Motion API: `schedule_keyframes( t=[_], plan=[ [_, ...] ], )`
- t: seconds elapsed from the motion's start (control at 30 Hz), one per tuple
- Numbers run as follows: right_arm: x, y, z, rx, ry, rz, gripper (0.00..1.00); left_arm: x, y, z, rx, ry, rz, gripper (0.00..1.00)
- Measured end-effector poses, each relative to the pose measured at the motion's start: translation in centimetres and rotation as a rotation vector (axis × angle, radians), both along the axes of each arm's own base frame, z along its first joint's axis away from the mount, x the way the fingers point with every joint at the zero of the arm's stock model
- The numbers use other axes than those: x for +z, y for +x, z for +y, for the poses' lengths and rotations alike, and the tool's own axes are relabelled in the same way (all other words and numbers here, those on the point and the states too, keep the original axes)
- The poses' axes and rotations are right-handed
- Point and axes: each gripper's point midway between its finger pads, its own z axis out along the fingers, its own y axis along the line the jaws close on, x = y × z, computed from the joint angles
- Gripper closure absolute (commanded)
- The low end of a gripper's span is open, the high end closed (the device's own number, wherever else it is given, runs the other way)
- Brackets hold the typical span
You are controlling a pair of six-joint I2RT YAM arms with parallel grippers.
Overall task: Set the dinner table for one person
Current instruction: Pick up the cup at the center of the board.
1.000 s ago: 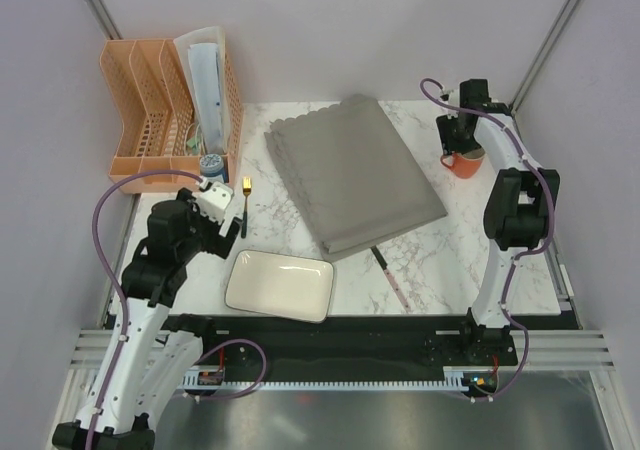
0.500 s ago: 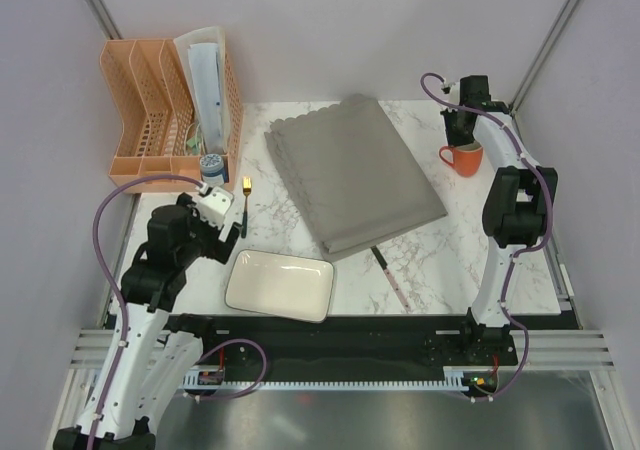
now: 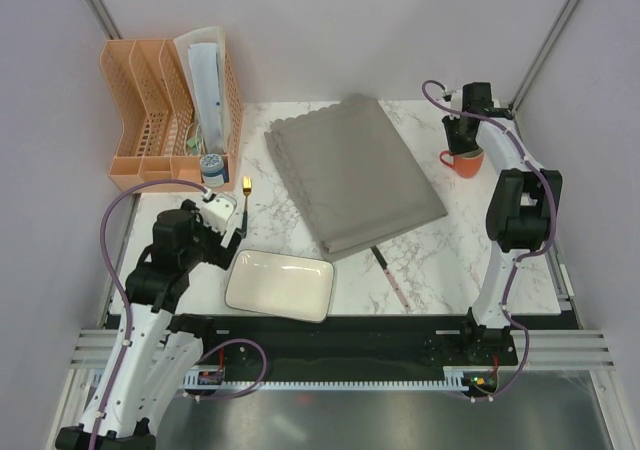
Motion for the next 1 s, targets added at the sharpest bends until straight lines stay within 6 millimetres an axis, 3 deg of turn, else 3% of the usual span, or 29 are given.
schedule_keyframes(
  t=[0.13,0.37,0.73,1.0],
  plan=[
    [-1.5,-1.1,0.7,0.029,0.018,0.042,0.59,0.0,0.0,0.0,0.0,0.0,0.0,0.0],
    [-2.0,-2.4,1.2,0.054,0.017,0.074,0.56,-0.1,0.1,0.0,0.0,0.0,0.0,0.0],
    [-0.7,-2.6,-3.3,-0.01,-0.118,0.069,0.58,-1.1,-0.2,0.0,-0.001,0.003,0.019,0.0],
    [-0.5,-2.7,-3.9,-0.01,-0.134,0.075,0.58,-1.2,-0.2,0.0,-0.001,0.004,0.021,0.0]
  ],
)
